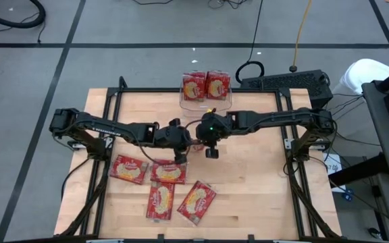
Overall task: Sort popcorn bags into baskets
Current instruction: Put the red popcorn bag into the transparent bin
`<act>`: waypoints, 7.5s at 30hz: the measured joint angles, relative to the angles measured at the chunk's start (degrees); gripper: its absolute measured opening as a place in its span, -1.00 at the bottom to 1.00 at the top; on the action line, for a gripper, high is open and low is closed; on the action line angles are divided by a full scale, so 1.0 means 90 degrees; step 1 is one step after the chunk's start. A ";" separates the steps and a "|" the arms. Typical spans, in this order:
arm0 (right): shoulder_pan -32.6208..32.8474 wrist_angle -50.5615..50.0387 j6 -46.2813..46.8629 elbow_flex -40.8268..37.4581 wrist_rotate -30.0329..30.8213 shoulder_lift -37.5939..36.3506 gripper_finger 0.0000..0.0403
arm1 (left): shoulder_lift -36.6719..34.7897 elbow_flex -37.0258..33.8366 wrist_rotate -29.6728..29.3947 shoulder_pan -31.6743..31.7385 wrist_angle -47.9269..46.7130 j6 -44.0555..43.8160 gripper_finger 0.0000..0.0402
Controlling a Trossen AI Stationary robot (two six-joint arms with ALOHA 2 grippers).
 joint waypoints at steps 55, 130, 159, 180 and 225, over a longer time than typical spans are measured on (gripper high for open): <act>-0.3655 0.0534 -0.2051 -0.0036 -0.1045 -0.1770 -1.00 | -0.0953 0.0000 -0.1753 -0.0199 -0.2011 -0.1116 0.36; -0.4753 0.2771 -0.2121 -0.1642 -0.1425 -0.0920 -0.58 | -0.0954 0.0000 -0.1707 -0.0201 -0.1681 -0.0649 0.36; -0.4633 0.5512 -0.2004 -0.3779 0.0041 -0.0923 -0.99 | -0.0954 0.0000 -0.1555 -0.0194 -0.1064 -0.0294 0.36; -0.2899 0.4051 -0.0661 -0.3775 -0.0809 -0.2638 -0.99 | -0.0954 -0.0002 -0.1421 -0.0250 -0.1901 -0.1026 0.36; 0.2594 0.7185 0.1474 -0.6375 0.1581 -0.3060 -0.99 | 0.0450 -0.0012 -0.0649 -0.3721 -0.3677 -0.3993 0.36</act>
